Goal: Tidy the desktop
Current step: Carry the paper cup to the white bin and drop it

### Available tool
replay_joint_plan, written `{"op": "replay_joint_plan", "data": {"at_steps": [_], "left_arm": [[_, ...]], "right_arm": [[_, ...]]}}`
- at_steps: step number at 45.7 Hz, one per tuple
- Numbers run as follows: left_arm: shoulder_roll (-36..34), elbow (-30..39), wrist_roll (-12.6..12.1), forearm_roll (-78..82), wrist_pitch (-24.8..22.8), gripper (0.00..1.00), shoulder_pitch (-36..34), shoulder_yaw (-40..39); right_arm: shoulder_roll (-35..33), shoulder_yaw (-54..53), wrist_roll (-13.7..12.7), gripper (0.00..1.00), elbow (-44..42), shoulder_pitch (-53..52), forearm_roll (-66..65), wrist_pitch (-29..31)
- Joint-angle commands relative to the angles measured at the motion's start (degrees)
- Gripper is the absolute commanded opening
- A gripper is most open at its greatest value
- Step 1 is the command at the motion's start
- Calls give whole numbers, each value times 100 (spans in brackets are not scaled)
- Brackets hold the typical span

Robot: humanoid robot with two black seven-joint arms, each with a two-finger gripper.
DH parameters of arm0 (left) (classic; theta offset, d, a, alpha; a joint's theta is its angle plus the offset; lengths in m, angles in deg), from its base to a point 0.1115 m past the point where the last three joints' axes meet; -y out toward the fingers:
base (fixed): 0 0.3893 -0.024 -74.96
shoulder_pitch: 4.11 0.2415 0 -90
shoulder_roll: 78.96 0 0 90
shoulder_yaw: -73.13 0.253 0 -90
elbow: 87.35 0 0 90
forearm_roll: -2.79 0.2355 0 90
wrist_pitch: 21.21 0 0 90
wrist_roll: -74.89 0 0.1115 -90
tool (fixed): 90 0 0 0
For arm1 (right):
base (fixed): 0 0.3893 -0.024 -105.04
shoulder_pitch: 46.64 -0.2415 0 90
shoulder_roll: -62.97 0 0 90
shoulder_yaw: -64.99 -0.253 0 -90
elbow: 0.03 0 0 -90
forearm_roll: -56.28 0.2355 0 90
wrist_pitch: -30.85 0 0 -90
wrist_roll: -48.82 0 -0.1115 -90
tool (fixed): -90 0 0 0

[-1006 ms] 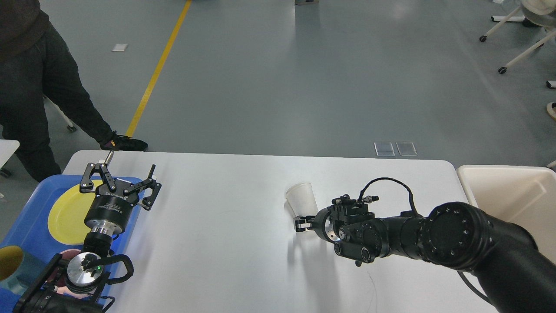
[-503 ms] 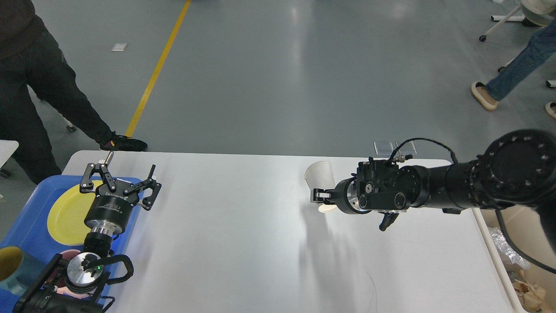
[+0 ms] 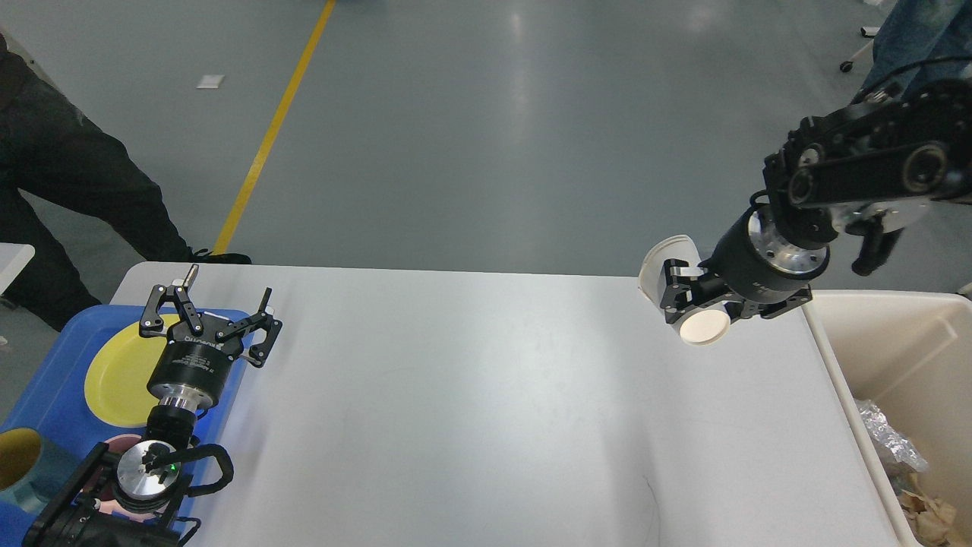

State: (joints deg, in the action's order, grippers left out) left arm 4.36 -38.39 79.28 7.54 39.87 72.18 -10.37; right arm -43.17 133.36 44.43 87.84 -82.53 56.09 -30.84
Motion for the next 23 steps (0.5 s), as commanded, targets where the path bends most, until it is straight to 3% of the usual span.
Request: {"op": "replay_joint_plan", "data": {"at_steps": [1,15,23], "left_arm": [[-1,0,0,0,0,97,0,0],[-1,0,0,0,0,97,0,0],[-1,0,9,0,0,97,0,0]], "right_arm": [[-214,264,-35,0,722,-761,185,8],[-345,1529,-35,0,319,-762,749,-352],[-1469,1873,-44,0,-708,502,679,-677]]}}
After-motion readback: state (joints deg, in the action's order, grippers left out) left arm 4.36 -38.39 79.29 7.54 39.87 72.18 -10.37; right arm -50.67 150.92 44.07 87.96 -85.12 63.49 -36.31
